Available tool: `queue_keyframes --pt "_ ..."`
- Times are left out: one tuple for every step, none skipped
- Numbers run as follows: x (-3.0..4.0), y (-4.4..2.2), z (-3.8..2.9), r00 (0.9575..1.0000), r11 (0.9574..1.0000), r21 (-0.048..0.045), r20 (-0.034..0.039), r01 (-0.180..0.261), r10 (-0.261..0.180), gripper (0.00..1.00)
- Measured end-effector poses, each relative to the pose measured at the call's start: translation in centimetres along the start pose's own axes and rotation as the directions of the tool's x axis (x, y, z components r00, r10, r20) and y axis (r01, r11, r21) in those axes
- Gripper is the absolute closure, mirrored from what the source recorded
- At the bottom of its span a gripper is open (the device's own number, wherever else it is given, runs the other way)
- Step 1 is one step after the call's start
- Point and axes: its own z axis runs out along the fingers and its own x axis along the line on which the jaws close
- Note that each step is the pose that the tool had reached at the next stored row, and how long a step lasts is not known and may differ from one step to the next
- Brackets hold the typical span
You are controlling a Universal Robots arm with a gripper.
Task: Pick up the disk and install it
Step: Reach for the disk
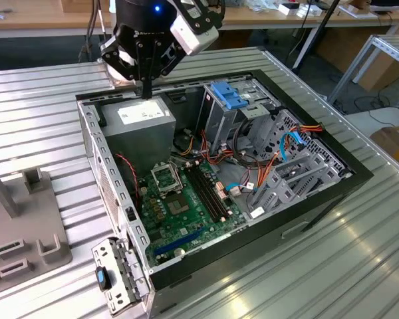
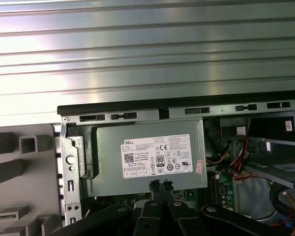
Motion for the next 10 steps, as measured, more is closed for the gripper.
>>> queue_keyframes --pt "0.13 -0.01 0.00 1.0000 1.0000 0.0000 0.0000 0.000 0.000 0.89" --pt "0.16 -0.01 0.00 1.0000 1.0000 0.0001 0.0000 0.000 0.000 0.89" --pt "0.16 -0.01 0.00 1.0000 1.0000 0.0000 0.0000 0.000 0.000 0.89" --pt "0.17 -0.01 0.00 1.0000 1.0000 0.0000 0.0000 0.000 0.000 0.89" --pt "0.17 -0.01 -0.01 1.0000 1.0000 0.0001 0.0000 0.000 0.000 0.89" --pt "0.17 -0.01 -0.01 1.0000 1.0000 0.0001 0.0000 0.000 0.000 0.89" --pt "0.17 -0.01 0.00 1.0000 1.0000 0.0000 0.0000 0.000 0.000 0.89" --pt "0.17 -0.01 0.00 1.0000 1.0000 0.0000 0.0000 0.000 0.000 0.89" --pt "0.19 -0.01 0.00 1.0000 1.0000 0.0000 0.0000 0.000 0.000 0.89" --pt "0.23 -0.02 0.00 1.0000 1.0000 0.0000 0.0001 0.000 0.000 0.89"
